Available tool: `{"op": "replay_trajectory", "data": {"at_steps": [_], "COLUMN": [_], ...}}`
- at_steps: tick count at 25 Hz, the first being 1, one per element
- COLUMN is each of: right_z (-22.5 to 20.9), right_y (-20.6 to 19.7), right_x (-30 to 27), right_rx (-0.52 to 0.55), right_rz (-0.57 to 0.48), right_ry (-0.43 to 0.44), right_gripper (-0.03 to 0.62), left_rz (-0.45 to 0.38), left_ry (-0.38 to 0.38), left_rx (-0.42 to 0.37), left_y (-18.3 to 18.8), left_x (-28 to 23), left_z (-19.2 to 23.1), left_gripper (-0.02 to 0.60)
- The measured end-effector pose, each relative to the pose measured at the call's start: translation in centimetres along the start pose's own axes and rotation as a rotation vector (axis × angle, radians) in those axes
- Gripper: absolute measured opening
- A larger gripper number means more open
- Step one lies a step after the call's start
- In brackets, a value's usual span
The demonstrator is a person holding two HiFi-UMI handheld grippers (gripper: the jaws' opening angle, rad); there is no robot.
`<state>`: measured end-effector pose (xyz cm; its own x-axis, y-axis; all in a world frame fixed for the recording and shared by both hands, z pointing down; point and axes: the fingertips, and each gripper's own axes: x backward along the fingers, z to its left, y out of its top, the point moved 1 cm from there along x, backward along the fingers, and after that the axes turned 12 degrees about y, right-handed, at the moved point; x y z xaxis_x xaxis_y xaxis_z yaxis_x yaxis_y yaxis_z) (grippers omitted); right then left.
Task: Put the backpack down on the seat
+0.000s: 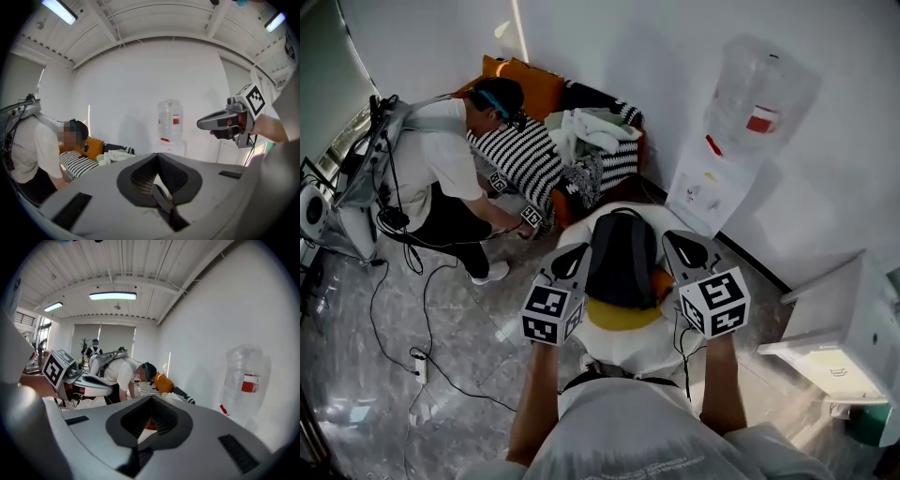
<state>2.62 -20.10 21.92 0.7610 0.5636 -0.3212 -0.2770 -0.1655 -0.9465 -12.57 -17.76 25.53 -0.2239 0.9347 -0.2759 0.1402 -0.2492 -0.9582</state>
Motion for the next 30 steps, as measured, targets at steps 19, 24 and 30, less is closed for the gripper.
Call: {"op": "replay_trajectory", "data": {"at_steps": [19,24,30], "right_z": [-0.6,-0.4,0.1], "right_y": [8.2,11.2,12.8], "right_x": [-0.6,-0.9,-1.5], "right_rx": [0.103,0.160,0.180], "right_rz": [-0.118,-0.149,-0.176], "right_ry": [-0.028,-0.016,0.004], "right_gripper": [0.003,0.003,0.003], "left_rz": [-0.183,-0.245,-0.270], "left_ry": [-0.002,-0.022,-0.051], "left_rx": [-0.104,-0.136,-0.162], "left_y": [9.4,12.6,14.1], "left_x": [-0.8,-0.4,-0.2], "left_z": [3.4,3.8,3.7], "left_gripper": [-0.002,-0.002,-0.002]}}
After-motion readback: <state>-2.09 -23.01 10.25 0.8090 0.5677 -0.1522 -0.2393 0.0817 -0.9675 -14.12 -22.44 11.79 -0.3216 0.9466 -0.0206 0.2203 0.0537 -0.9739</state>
